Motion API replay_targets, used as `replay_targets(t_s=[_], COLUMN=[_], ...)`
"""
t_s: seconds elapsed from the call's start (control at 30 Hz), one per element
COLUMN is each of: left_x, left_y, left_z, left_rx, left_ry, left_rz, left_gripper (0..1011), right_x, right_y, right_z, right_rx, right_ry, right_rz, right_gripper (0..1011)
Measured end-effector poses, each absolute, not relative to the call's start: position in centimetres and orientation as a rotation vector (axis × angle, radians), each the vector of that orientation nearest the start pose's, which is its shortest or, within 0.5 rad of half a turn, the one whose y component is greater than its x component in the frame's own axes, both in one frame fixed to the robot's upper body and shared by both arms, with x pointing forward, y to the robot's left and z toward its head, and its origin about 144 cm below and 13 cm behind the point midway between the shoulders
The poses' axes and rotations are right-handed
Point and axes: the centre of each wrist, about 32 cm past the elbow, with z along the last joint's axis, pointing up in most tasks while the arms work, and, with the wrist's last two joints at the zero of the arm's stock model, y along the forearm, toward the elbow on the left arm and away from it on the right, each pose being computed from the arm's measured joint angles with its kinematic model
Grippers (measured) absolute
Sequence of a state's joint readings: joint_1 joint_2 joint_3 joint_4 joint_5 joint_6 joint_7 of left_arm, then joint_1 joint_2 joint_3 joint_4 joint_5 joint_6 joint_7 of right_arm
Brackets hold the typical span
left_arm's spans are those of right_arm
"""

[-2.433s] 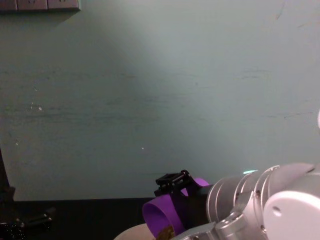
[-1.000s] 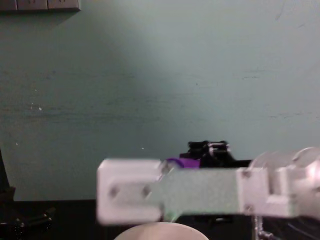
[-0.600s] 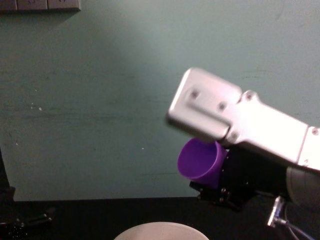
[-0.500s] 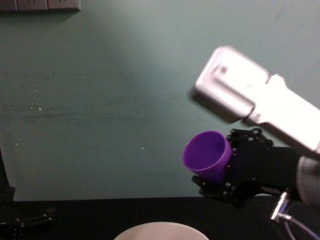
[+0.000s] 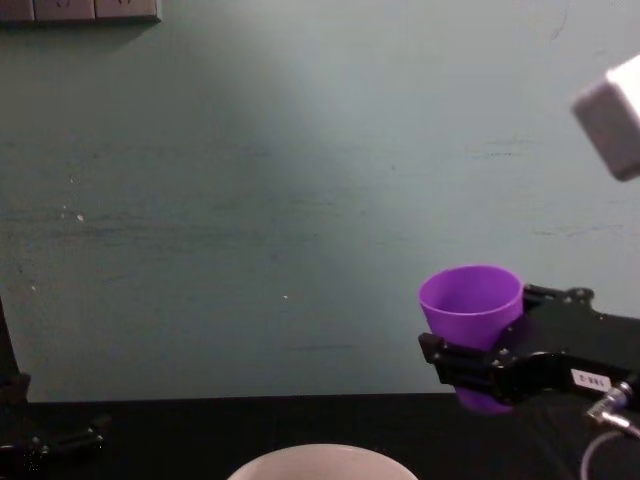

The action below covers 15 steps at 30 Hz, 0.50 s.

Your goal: Pick up the cup and pour the mung beans from the cup into the bowl.

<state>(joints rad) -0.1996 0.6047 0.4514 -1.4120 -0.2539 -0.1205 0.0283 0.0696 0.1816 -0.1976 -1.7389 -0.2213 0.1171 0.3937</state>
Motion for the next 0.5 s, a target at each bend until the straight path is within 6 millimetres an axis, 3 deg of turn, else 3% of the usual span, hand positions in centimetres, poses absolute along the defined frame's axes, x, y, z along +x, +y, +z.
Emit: replay_targets(t_s=[0.5], left_x=[48.9], left_y=[31.0], left_z=[114.0], left_rx=[0.304], left_ry=[-0.285], left_rz=[1.248], left_gripper=[1000], right_x=[47.8], right_y=[-23.1], right_z=[117.8], right_rx=[-0.149], right_ry=[-0.105], right_rz=[-0.989], right_gripper=[723])
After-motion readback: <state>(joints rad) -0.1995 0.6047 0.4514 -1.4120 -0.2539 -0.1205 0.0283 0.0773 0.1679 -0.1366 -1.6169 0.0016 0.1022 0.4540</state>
